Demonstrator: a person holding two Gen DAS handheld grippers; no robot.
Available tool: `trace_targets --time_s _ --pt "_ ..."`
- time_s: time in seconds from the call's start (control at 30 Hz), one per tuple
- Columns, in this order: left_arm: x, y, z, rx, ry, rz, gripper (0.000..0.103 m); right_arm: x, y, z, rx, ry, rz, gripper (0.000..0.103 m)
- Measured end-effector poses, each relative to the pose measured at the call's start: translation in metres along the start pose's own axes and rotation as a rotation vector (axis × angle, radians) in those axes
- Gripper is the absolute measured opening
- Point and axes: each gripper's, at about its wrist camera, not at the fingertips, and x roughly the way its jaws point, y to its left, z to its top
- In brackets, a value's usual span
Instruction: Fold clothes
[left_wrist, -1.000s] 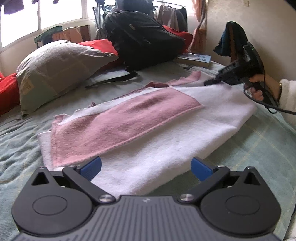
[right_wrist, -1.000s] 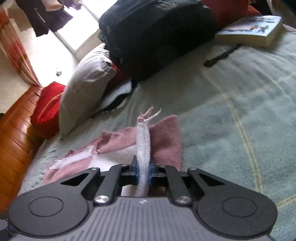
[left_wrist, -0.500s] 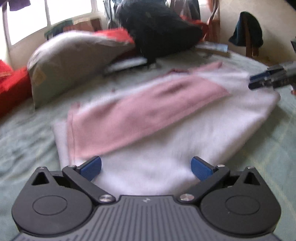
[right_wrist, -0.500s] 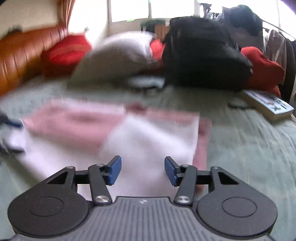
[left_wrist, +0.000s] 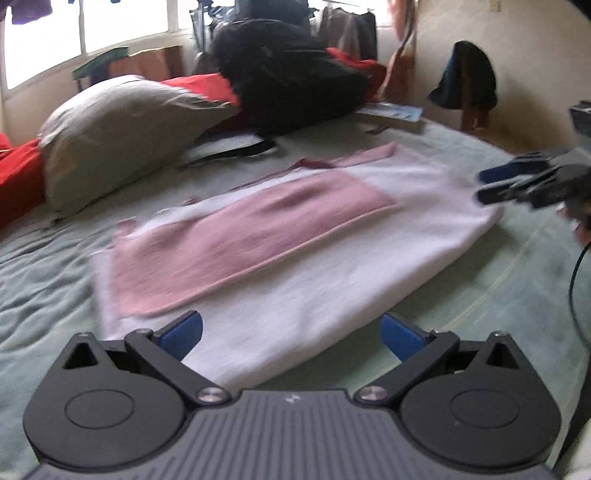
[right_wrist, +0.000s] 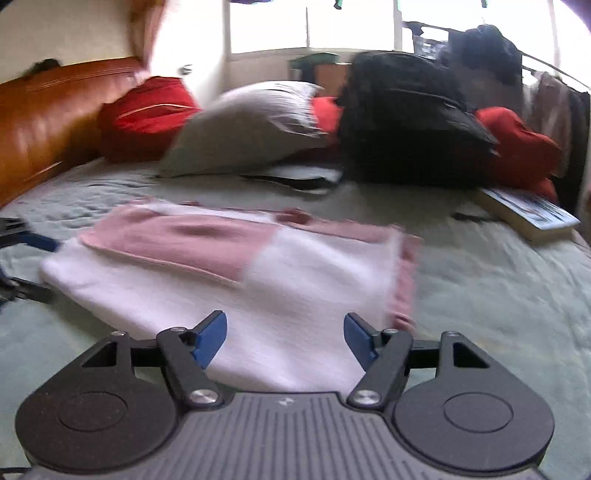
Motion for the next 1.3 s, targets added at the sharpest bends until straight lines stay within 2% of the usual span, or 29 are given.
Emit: trace_targets --time_s 0.13,0.27,0.37,0.5,0.63,0.77,0.9,0.97,1.03,1.13,1.2,1.3 --pt "0.022 -0.007 -0.009 -0.050 0.074 -0.024 0.102 0.023 0.014 -0.008 -0.026 0.075 0.033 0.075" --pt "0.001 0.004 -0.025 -0.102 0.084 -0.015 0.102 0.014 0.001 -0.028 -0.003 0.120 0.034 0.076" --pt "-0.016 0.004 -0.023 -0.064 0.082 0.041 0.102 -0.004 -0.006 -0.030 -0.001 0.115 0.053 0.079" --pt "-0.021 -0.003 0.000 0.041 0.031 0.072 0.102 -0.013 0.008 -0.008 -0.073 0.038 0.062 0.094" --pt "0.004 0.008 0.036 0.059 0.008 0.062 0.102 0.013 0.011 0.029 -0.116 0.014 0.072 0.094" --pt "0.037 0.038 0.053 -0.015 0.035 0.053 0.102 0.058 -0.012 0.052 -0.063 0.071 0.062 0.094" --pt "0.057 0.075 0.036 -0.104 0.109 0.100 0.102 0.084 -0.050 0.035 0.027 0.156 0.061 0.095" --pt "0.057 0.093 0.021 -0.182 0.124 0.082 0.102 0.077 -0.061 0.024 0.048 0.126 0.097 0.095" --pt "0.048 0.100 0.010 -0.210 0.091 0.032 0.102 0.066 -0.067 0.015 0.059 0.091 0.124 0.095" --pt "0.036 0.092 0.013 -0.172 0.101 0.078 0.102 0.051 -0.063 0.013 0.030 0.086 0.104 0.097" --pt "0.027 0.081 0.018 -0.127 0.110 0.106 0.102 0.044 -0.050 0.010 -0.043 0.093 0.072 0.103" --pt "0.007 0.060 0.023 -0.036 0.089 0.119 0.102 0.033 -0.031 0.005 -0.153 0.105 0.024 0.103"
